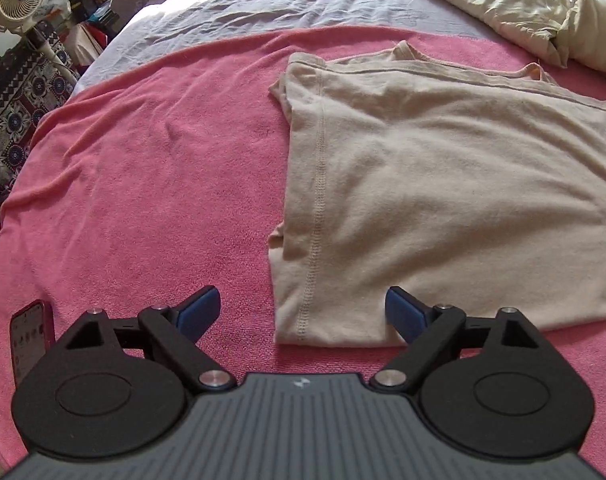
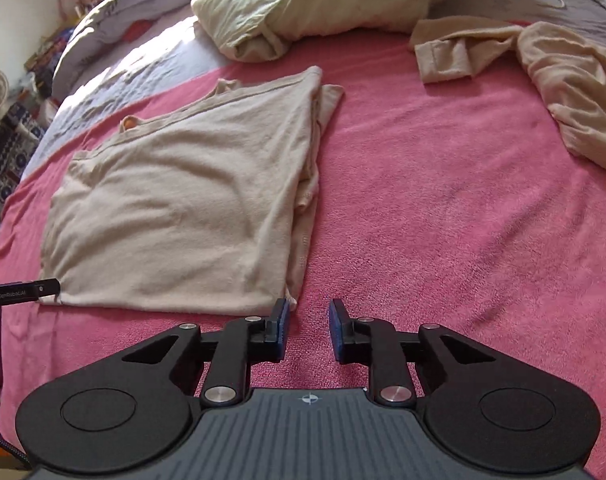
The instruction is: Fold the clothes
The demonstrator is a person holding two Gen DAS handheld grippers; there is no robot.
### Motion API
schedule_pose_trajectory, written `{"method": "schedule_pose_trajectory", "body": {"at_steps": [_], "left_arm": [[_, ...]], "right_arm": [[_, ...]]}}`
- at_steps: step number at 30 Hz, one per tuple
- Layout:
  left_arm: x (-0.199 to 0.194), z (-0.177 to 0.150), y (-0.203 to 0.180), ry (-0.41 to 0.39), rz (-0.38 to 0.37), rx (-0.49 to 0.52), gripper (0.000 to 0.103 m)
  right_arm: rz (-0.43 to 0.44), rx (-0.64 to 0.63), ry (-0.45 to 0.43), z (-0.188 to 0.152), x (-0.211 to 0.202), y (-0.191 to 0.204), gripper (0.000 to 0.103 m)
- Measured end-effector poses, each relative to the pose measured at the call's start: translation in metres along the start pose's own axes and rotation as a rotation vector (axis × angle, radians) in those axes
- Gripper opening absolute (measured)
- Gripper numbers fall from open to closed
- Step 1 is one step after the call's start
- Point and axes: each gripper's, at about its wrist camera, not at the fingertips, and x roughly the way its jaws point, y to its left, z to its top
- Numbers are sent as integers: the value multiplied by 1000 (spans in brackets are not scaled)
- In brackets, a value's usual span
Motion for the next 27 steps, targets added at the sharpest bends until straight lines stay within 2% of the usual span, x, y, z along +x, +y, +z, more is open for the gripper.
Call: {"method": "schedule_pose_trajectory", "body": {"at_steps": [2,5,7,10,12,16,20,23,25,26,27], "left_arm": [[-8,3,-9,-37,-58,25,91],[-8,6,-26,-47,-144,46,91],[-3,7,-38,-33,-172,50,91],[5,3,-43,0,-165,43,91],[8,-1,-39,19,-142,33,91],[15,-7,-27,39,-112,-5,93],[16,-9,-21,38,-86,-7,96],[17,-9,-19,39,-87,-10,97],[16,-10,-18,37,-91,-9,97],[17,-11,-18,34,-94,-8,97],[17,-12,-17,32,-97,-11,97]], "right_arm": [[51,93,1,-4,3,-9,24],[149,198,-22,-5,11,-13,25],[162,243,-42,-3,20,-12,28],[182,319,-85,-2,34,-16,30],[172,349,-94,-2,37,-17,22],[157,393,-77,1,27,-16,14],[161,335,-109,2,10,-5,13],[123,395,-49,-11,19,-16,18],[176,479,-36,-22,22,-24,19],[208,507,-40,-26,23,-24,26],[241,535,-44,-30,24,-24,39]]}}
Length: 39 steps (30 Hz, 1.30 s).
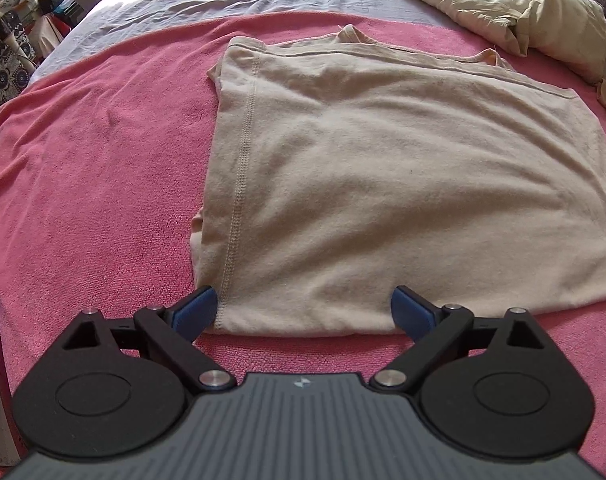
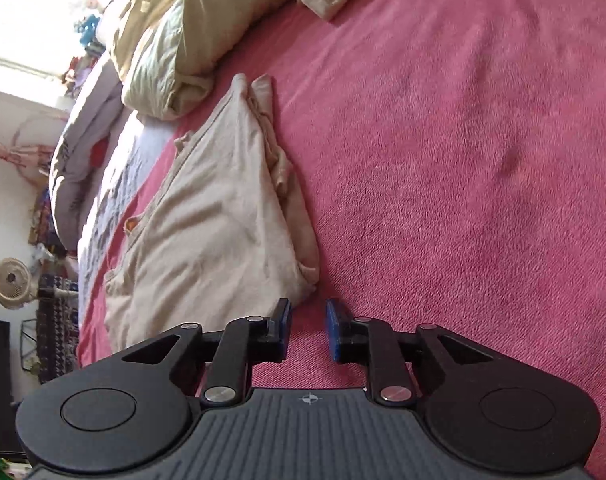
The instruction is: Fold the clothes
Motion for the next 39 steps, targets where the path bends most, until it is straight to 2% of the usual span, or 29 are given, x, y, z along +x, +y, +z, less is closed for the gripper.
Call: {"method": "schedule_pose_trajectory", "body": {"at_steps": [2,10,11,13,15,18,22,23,25,28,30,34,37,39], "left_arm": [[1,-1,1,-4,-4,-5,97],[1,-3,1,-11,-6,-4,99],[1,-4,1,-12,-6,-4,99],[1,-4,1,-13,-6,-3,99],[1,-4,1,-15,-6,-2,99],[2,-5,1,-16,-3,-4,100],[2,-6,0,-23,6,-6,101],[2,-7,0,-26,6,-5,101],[2,-7,1,-30,3,-4,101],[1,-9,1,-34,0,-3,101],[1,-9,2,-36,4,-6,102],[-5,-12,12,-37,54,-54,102],[-12,-17,32,-44,102,-117,100],[-19,-19,51,-51,125,-163,100]], "right_arm": [[56,44,-4,-5,3,-3,49],[213,147,-167,1,32,-16,48],[218,152,-179,2,33,-17,47],[205,169,-183,4,33,-18,39],[161,208,-159,5,29,-23,14],[120,210,-150,3,17,-24,13],[71,62,-164,-5,7,-9,14],[74,74,-166,-7,11,-12,19],[130,143,-185,-11,19,-22,20],[180,193,-202,-4,30,-26,19],[164,199,-182,6,31,-21,16],[71,78,-179,11,11,8,14],[32,-144,-206,9,-3,59,11],[41,-309,-200,5,-1,101,10]]}}
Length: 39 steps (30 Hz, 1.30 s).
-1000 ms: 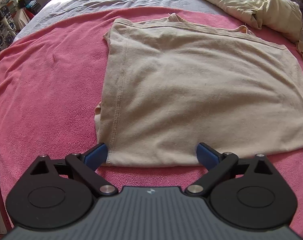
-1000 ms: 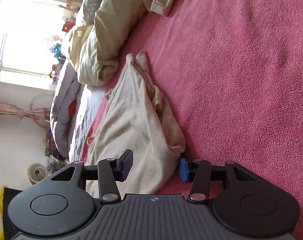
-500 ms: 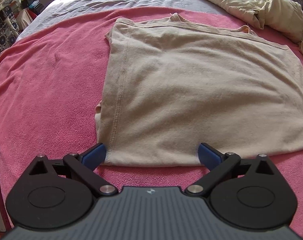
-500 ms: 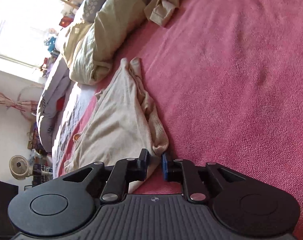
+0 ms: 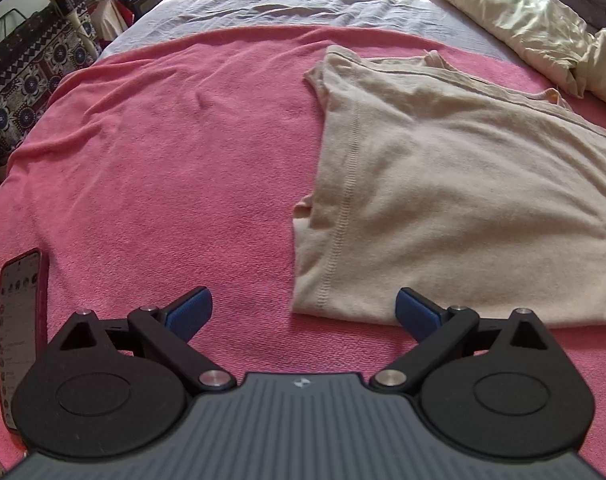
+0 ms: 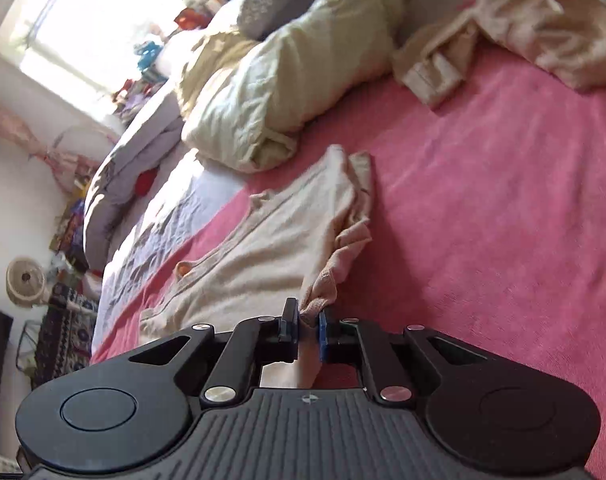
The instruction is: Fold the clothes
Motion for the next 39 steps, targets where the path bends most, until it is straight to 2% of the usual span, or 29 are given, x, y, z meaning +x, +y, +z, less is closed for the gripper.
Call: {"method": "schedule_pose_trajectory", "body": {"at_steps": [4,8,11,13,17,20,23,25,26,27,28,32,34,36,38,39], "left_arm": [[-12,3,46,-21,20,-101,100],[-17,-2,88,-20,37,-189,100],[-14,-12,107,1,43,-227,100],[-13,-19,116,14,42,-244,100],[-10,-28,125,21,22,-271,100],[-7,-30,129,25,19,-288,100],[-11,-27,131,11,-7,-300,99],[-17,-24,132,-14,-87,-314,98],[-20,-21,132,-24,-148,-324,98],[-23,-16,130,-34,-245,-337,98],[-25,-10,125,-44,-362,-342,98],[-25,15,77,-87,-639,-251,98],[-14,23,58,-95,-654,-231,98],[5,27,40,-78,-597,-253,86],[27,30,28,-23,-530,-292,73],[33,31,25,-21,-523,-302,71]], "right_arm": [[102,-259,70,-11,41,92,10],[173,-492,217,-68,104,169,9],[144,-621,318,-117,134,192,9],[122,-672,305,-134,130,198,9],[177,-692,245,-123,100,211,5],[230,-815,246,-128,92,231,5],[123,-961,183,-145,94,235,7],[18,-1081,95,-155,94,231,19],[-9,-1120,68,-156,93,227,38],[-21,-1141,54,-154,91,222,53],[-33,-1162,39,-152,90,217,57],[-121,-1127,40,-126,80,182,59],[-183,-1121,41,-115,75,164,60],[-234,-1103,49,-106,69,148,62],[-282,-1081,58,-98,63,132,64],[-306,-1070,63,-93,61,123,65]]}}
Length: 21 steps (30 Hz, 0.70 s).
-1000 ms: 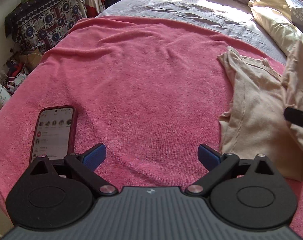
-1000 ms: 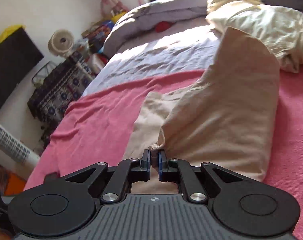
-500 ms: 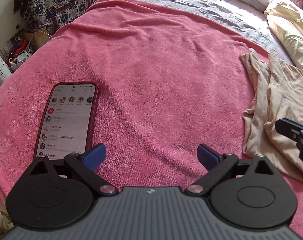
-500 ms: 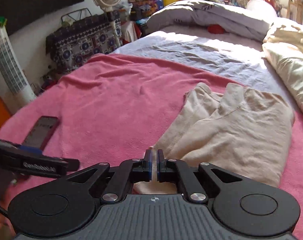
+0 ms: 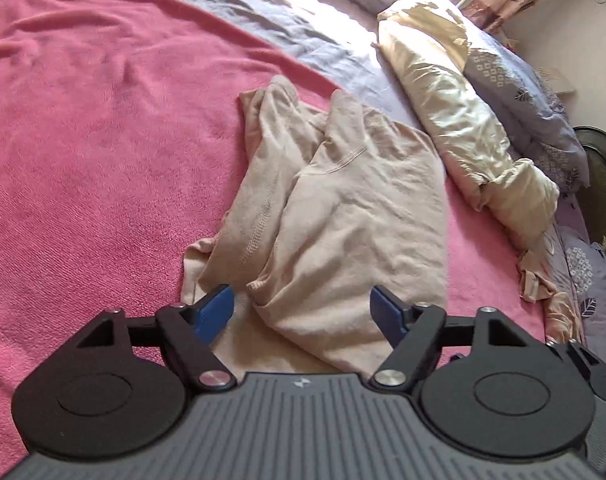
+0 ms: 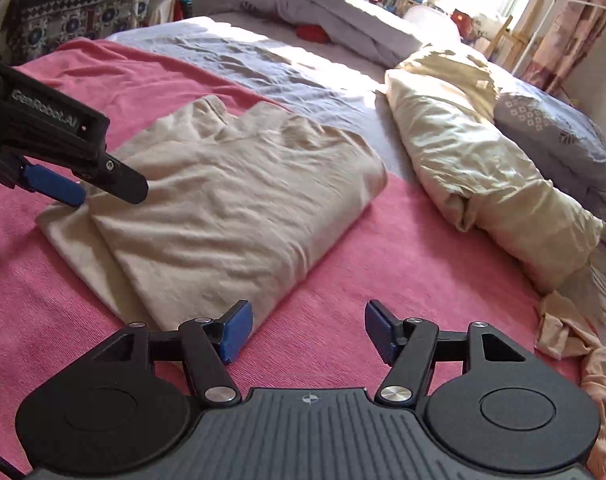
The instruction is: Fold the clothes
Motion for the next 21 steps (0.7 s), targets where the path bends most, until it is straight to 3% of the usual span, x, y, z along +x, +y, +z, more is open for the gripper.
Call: {"method": "schedule_pose_trajectory", "body": {"at_steps": [4,5,8,11,14,16,21], "left_arm": [[7,0,-15,-39,32,43,69],[7,-1,-20,-51,40,58,61],[0,-6,-27,-85,41,79,52],[4,-9,-24,-70,66,67,52],[7,-12,-25,-71,84,72,50],[9,-14,-25,-71,96,76,50],[8,-19,-26,-85,88,101,45]], "right_arm": [[-13,50,38,-13,0,-17,68],[-11,64,44,-14,0,-20,69],[-4,109,43,-16,-2,-29,70],[4,171,10,-7,-2,-44,71],[47,209,-67,20,5,-56,74],[129,212,-112,51,16,-55,75],[295,138,-150,137,64,-20,88]]}}
